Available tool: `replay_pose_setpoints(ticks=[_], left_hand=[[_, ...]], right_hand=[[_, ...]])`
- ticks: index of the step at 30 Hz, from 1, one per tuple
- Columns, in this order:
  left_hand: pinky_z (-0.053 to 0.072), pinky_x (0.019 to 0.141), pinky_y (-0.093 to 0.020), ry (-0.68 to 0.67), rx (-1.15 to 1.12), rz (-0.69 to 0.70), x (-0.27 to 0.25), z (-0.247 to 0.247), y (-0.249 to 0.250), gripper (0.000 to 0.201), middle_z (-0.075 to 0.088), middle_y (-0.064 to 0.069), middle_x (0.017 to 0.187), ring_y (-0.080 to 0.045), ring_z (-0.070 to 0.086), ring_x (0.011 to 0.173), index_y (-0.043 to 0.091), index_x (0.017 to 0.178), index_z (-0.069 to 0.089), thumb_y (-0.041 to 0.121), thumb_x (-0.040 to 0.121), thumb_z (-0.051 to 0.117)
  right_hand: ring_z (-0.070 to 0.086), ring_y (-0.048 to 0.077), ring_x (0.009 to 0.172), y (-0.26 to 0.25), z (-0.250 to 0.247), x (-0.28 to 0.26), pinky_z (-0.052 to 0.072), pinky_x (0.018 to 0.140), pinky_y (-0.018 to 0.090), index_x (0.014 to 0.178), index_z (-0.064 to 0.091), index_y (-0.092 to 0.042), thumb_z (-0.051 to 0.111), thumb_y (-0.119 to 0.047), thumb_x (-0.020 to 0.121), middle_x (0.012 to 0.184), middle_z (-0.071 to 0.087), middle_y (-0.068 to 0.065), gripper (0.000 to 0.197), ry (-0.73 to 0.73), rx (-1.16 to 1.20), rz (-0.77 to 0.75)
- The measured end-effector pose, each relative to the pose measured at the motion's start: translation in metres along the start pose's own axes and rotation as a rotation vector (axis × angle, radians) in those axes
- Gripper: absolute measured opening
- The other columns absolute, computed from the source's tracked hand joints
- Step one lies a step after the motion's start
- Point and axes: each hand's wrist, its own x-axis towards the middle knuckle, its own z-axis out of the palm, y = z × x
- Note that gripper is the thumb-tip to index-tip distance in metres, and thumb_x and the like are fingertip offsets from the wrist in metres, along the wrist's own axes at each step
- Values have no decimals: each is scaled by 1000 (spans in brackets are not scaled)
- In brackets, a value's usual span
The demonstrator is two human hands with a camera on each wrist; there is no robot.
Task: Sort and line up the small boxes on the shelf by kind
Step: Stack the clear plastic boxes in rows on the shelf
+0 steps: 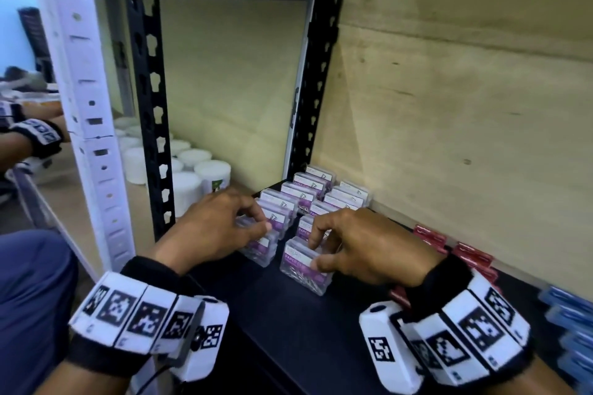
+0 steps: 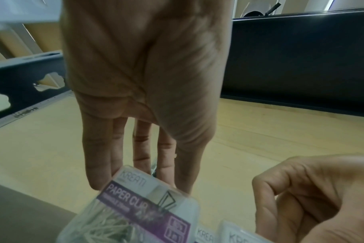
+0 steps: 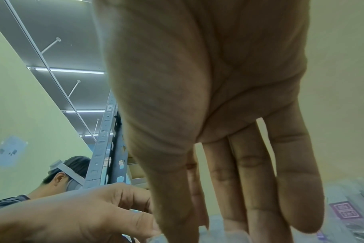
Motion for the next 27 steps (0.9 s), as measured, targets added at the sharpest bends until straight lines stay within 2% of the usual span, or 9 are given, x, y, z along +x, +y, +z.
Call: replay_pose_setpoints(ticks=[3, 8, 11, 15, 20, 27], left_hand=[[42, 69, -19, -13, -2, 24, -3, 0, 2, 19, 58, 21, 93, 7, 55, 80, 37, 85, 69, 55, 80, 69], [43, 71, -23, -44, 46, 47, -9, 2, 9, 19, 58, 22, 92, 7, 53, 79, 39, 85, 66, 58, 81, 67], [43, 74, -24, -63, 66, 55, -13, 3, 13, 20, 55, 25, 95, 7, 51, 83, 41, 85, 64, 60, 80, 66], [39, 68, -18, -61, 71, 75, -18, 3, 17, 21, 57, 26, 93, 10, 51, 80, 39, 84, 65, 59, 81, 66], [38, 67, -17, -65, 75, 87, -21, 3, 17, 22, 59, 24, 93, 9, 51, 79, 39, 83, 66, 60, 80, 66], [43, 79, -25, -60, 90, 89, -25, 4, 18, 22, 54, 23, 96, 4, 50, 87, 39, 85, 65, 61, 81, 64]], right_hand=[[63, 6, 83, 0, 0, -5, 52, 78, 29, 103, 62, -35, 74, -47, 83, 95, 69, -14, 26, -13, 16, -11], [63, 2, 81, -3, -1, -14, 49, 73, 26, 101, 63, -36, 75, -47, 82, 93, 71, -14, 25, -45, 31, -25], [64, 1, 82, -5, -2, -21, 52, 76, 27, 102, 63, -37, 75, -48, 82, 93, 72, -16, 26, -73, 46, -27], [65, 1, 83, -6, -3, -28, 55, 82, 31, 102, 62, -37, 75, -46, 82, 93, 72, -16, 26, -88, 51, -23], [66, 2, 86, -8, -3, -33, 56, 85, 34, 104, 62, -36, 75, -45, 83, 95, 71, -15, 26, -99, 45, -23], [65, 2, 85, -11, -2, -37, 55, 84, 32, 106, 61, -37, 74, -46, 84, 96, 70, -16, 27, -86, 16, -26]])
